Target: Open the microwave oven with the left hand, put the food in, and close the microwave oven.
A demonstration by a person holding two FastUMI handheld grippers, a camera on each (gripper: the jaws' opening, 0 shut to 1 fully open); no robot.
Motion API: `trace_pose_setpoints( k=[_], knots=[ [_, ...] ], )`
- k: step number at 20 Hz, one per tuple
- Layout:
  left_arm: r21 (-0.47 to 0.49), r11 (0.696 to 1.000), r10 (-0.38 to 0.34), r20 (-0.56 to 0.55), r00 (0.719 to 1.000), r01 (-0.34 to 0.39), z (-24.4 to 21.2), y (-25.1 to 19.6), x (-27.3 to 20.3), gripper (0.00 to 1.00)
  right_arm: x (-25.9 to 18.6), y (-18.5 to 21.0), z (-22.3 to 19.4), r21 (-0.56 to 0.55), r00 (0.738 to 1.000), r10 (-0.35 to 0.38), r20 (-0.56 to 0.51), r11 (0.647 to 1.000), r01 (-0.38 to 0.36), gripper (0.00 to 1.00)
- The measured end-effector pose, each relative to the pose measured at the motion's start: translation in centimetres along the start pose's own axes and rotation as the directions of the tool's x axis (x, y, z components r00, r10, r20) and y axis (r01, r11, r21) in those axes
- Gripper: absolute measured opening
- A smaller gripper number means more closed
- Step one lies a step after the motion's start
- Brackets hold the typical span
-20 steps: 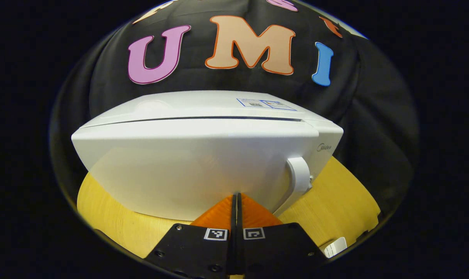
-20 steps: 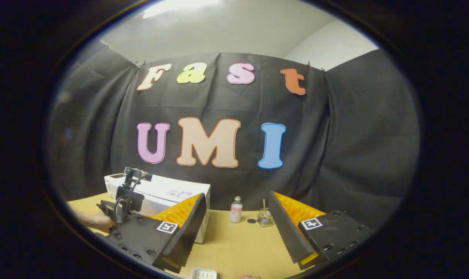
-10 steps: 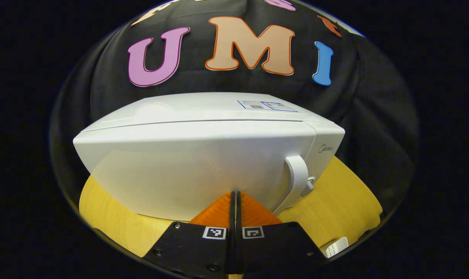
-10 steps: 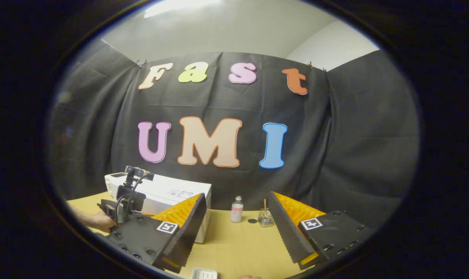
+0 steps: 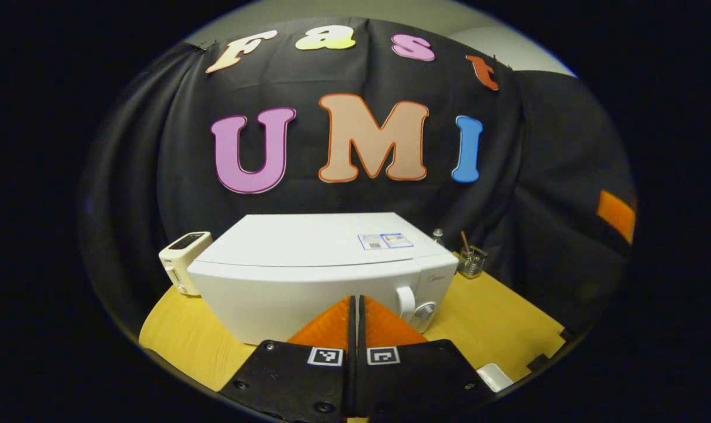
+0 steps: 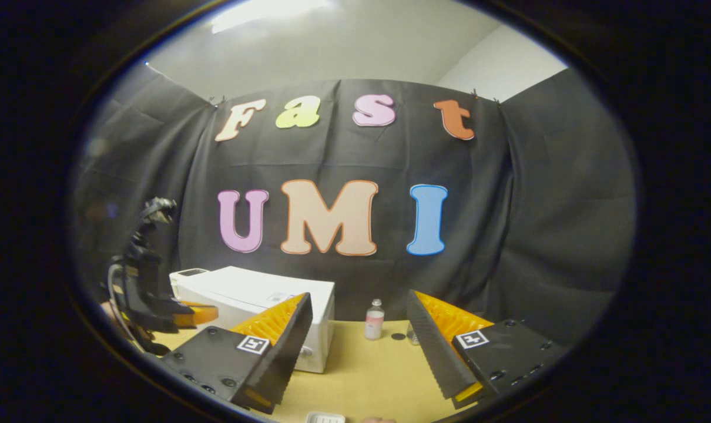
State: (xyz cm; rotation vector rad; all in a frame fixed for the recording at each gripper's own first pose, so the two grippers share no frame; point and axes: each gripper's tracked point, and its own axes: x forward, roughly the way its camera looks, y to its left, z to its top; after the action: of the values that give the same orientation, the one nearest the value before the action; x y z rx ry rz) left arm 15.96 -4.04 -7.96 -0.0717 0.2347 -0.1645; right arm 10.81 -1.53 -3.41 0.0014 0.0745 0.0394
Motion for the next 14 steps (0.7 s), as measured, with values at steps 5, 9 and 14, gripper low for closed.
trace_pose_setpoints(
  k=[5,9,14],
  knots=[
    [-0.024,0.999,-0.025,0.116,0.993,0.028,5.6,-0.3,-6.0,0.01,0.4,2.1,0.2,0.006,0.999,0.05,0.003,0.999,-0.05,0.89],
    [-0.047,0.998,0.039,0.158,0.987,-0.032,7.7,2.3,-8.5,0.01,0.4,3.6,1.1,-0.007,0.996,0.084,0.024,0.996,-0.083,0.89],
    [0.028,0.995,0.091,0.212,0.973,-0.099,8.8,4.1,-10.4,0.01,0.7,5.0,1.6,0.006,0.993,0.115,0.032,0.993,-0.116,0.89]
  ],
)
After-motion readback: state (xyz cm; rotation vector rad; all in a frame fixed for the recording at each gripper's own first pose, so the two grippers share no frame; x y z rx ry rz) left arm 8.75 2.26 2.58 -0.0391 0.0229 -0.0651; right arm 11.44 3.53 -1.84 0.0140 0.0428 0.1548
